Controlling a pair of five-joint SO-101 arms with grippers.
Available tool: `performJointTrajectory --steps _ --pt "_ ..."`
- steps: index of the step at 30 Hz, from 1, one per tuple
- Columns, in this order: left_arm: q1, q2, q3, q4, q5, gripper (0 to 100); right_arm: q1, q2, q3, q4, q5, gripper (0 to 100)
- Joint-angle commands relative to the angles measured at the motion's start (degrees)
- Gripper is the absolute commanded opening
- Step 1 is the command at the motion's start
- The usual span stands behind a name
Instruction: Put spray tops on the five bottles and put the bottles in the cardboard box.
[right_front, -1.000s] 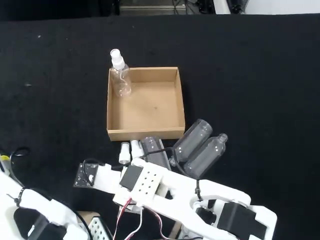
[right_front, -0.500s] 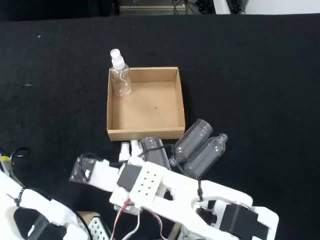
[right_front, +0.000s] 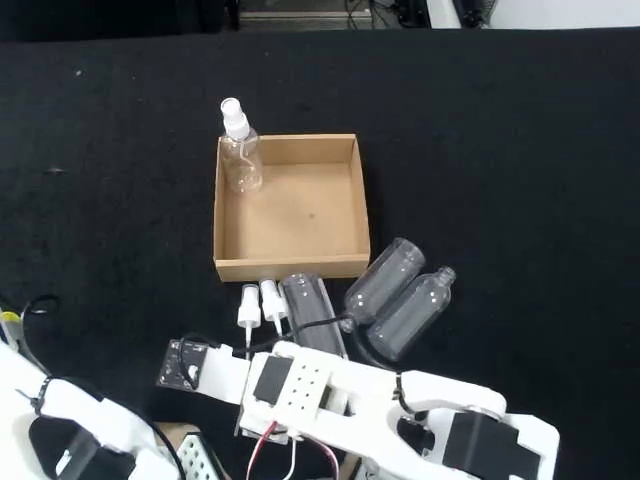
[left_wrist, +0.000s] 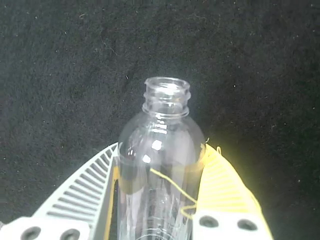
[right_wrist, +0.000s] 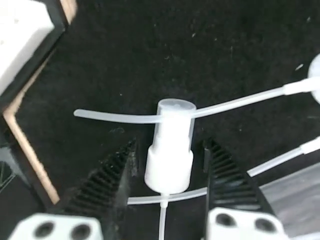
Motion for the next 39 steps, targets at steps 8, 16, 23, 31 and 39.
performJointTrajectory --steps 8,16,23,31,39 --pt "2.6 -1.8 -17.8 13.0 7.1 3 -0.5 -1.4 0.8 -3.0 0.3 1.0" --pt "7.2 -1.8 -22.0 18.6 10.4 3 2.5 -4.7 -8.1 11.2 0.4 1.0" --pt "9.3 -2.9 -21.9 18.6 12.3 3 14.2 -12.8 -33.4 37.5 7.2 1.1" --pt "20.8 -20.5 -15.8 16.7 19.6 3 30.1 -17.5 -61.4 47.2 5.7 1.1" --pt "49.2 -36.2 -8.7 7.1 30.2 3 47.0 -17.7 -84.1 39.0 -8.2 1.1"
